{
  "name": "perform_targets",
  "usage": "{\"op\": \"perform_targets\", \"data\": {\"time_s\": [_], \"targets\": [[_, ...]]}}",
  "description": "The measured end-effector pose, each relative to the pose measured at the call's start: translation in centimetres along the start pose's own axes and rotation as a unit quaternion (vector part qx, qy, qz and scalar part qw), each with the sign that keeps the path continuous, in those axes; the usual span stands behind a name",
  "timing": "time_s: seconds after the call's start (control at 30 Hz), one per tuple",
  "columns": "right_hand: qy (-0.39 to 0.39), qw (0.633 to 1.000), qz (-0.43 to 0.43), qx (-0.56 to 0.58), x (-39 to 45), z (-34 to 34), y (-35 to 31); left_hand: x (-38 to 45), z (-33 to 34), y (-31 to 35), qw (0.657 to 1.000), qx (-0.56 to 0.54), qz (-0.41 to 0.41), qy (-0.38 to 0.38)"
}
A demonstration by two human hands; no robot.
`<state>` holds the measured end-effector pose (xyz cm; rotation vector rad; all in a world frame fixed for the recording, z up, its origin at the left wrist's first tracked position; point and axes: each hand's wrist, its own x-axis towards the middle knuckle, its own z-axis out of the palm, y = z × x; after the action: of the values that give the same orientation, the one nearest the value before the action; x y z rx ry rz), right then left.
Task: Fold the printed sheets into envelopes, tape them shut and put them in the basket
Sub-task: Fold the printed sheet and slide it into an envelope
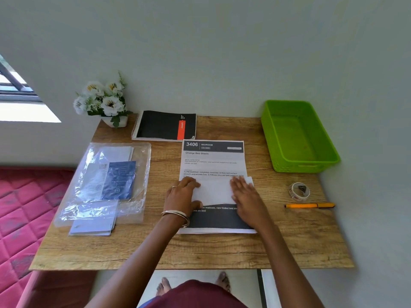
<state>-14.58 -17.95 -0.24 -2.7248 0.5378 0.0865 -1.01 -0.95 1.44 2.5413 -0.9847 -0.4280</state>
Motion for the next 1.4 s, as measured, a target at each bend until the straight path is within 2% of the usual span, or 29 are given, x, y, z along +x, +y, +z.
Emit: {"op": "perform_targets", "data": {"time_s": [0.13, 0.27, 0.47, 0.63, 0.67, 0.73, 0.8, 0.83, 0.93, 1.03, 1.07, 1.1, 1.2, 1.4], "targets": [[0.037, 0.996, 0.075, 0.036, 0.1, -1.0, 1.1, 0.0, -0.3, 0.0, 0.996, 0.082, -0.023, -0.024], [0.058, 0.989, 0.11, 0.083, 1.1, -2.9, 0.8, 0.1, -1.0, 0.9, 0.991, 0.136, -0.011, -0.008], [-0.053, 0.991, 0.125, -0.001, 3.1, -5.0, 1.4, 1.6, -2.0, 0.8, 0.984, 0.16, -0.016, -0.072], [-0.049, 0.991, 0.121, 0.026, 3.7, -5.4, 2.4, 2.1, -2.4, 0.4, 0.989, 0.117, -0.033, -0.085], [-0.034, 0.99, 0.122, 0.055, 3.7, -5.3, 2.7, 2.1, -2.5, 0.1, 0.99, 0.101, -0.044, -0.082], [-0.007, 0.975, 0.126, 0.184, 3.0, -5.4, 3.1, 2.0, -2.7, -0.6, 0.995, 0.062, -0.063, -0.054], [0.018, 0.932, 0.129, 0.34, 1.9, -5.8, 3.3, 1.5, -3.2, -1.0, 0.993, -0.063, -0.095, -0.004], [0.032, 0.907, 0.13, 0.399, 1.3, -5.9, 3.3, 1.1, -3.5, -1.0, 0.98, -0.163, -0.116, 0.009], [0.081, 0.833, 0.121, 0.533, 0.3, -5.8, 2.5, 0.3, -4.2, -0.6, 0.898, -0.407, -0.168, 0.028], [0.152, 0.792, 0.138, 0.575, 0.4, -5.2, 1.3, 0.2, -3.8, 0.6, 0.803, -0.55, -0.225, 0.042], [0.169, 0.783, 0.148, 0.58, 0.5, -4.9, 1.1, 0.3, -3.6, 1.1, 0.782, -0.572, -0.243, 0.046], [0.179, 0.772, 0.157, 0.589, 0.6, -4.7, 0.9, 0.3, -3.3, 1.4, 0.775, -0.575, -0.255, 0.054], [0.198, 0.756, 0.188, 0.595, 0.9, -4.0, 1.2, 0.4, -2.7, 1.5, 0.8, -0.539, -0.253, 0.07], [0.221, 0.766, 0.247, 0.551, 1.2, -2.6, 1.9, -0.1, -2.2, 1.3, 0.85, -0.467, -0.201, 0.138]]}}
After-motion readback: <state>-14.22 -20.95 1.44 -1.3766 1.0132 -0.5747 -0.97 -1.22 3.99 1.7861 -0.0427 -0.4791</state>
